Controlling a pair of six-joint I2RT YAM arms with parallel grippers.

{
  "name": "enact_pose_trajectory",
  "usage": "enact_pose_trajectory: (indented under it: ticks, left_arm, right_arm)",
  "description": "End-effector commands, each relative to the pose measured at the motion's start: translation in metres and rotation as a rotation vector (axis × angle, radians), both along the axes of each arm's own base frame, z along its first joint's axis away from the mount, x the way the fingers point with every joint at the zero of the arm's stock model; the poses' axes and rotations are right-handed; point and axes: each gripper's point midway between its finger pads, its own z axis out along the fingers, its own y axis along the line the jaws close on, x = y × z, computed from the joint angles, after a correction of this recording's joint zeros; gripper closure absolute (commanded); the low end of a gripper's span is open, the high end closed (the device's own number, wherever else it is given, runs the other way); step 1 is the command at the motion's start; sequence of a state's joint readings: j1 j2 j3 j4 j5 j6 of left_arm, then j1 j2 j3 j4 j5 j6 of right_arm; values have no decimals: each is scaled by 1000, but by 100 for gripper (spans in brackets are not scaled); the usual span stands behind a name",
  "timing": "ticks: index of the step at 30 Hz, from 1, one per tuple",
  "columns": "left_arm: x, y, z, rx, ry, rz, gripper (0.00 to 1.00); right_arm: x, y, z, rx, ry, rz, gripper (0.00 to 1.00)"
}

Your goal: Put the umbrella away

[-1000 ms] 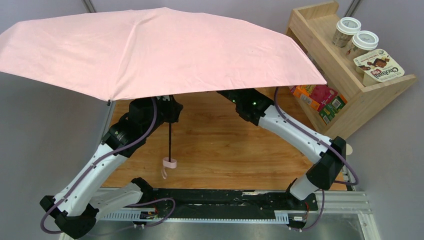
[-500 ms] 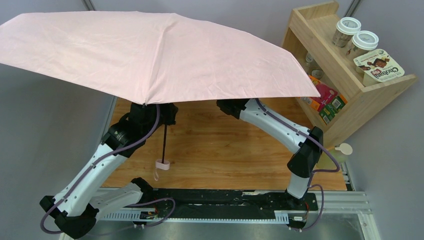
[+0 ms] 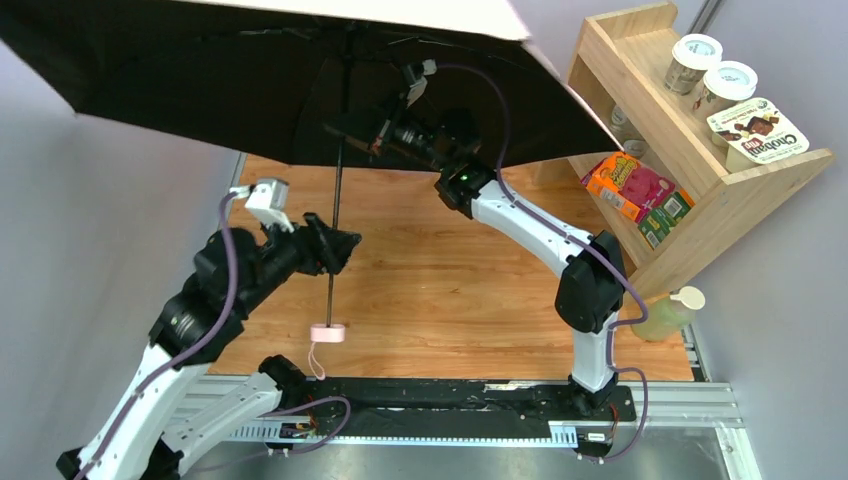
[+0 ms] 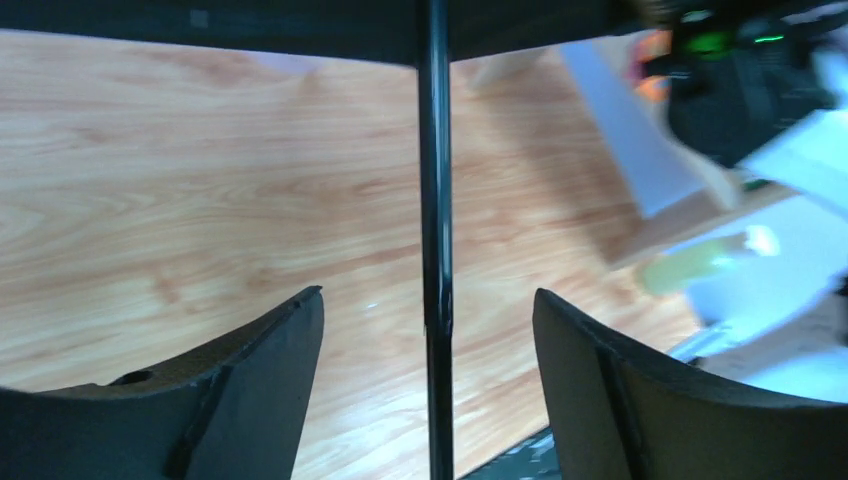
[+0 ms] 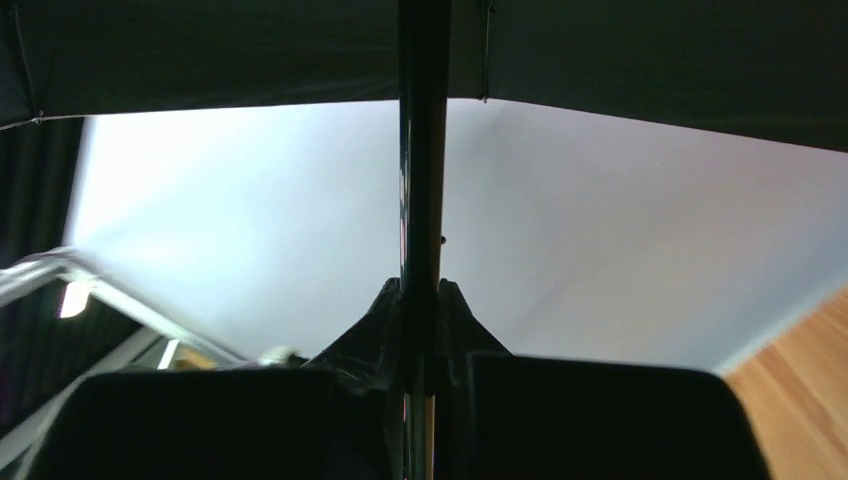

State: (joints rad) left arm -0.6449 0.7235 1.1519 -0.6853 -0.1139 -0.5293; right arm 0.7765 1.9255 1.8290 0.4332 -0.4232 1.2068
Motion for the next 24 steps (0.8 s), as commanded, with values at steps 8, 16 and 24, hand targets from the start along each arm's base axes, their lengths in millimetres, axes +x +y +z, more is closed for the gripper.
enact_pose_trajectory:
  ticks: [8,16,24]
  left_arm:
    - [-27,-57,69,-472,-106,-330,17]
    - [-2,-49,60,-274,-118,-253,100]
    - [28,-14,45,-87,-119,-28,100]
  right_arm:
    - [-83,-73,111,551,-241,353,100]
    - [-83,-68,87,395,-185,337,93]
    - [-3,-49,8,-216,14,-227,24]
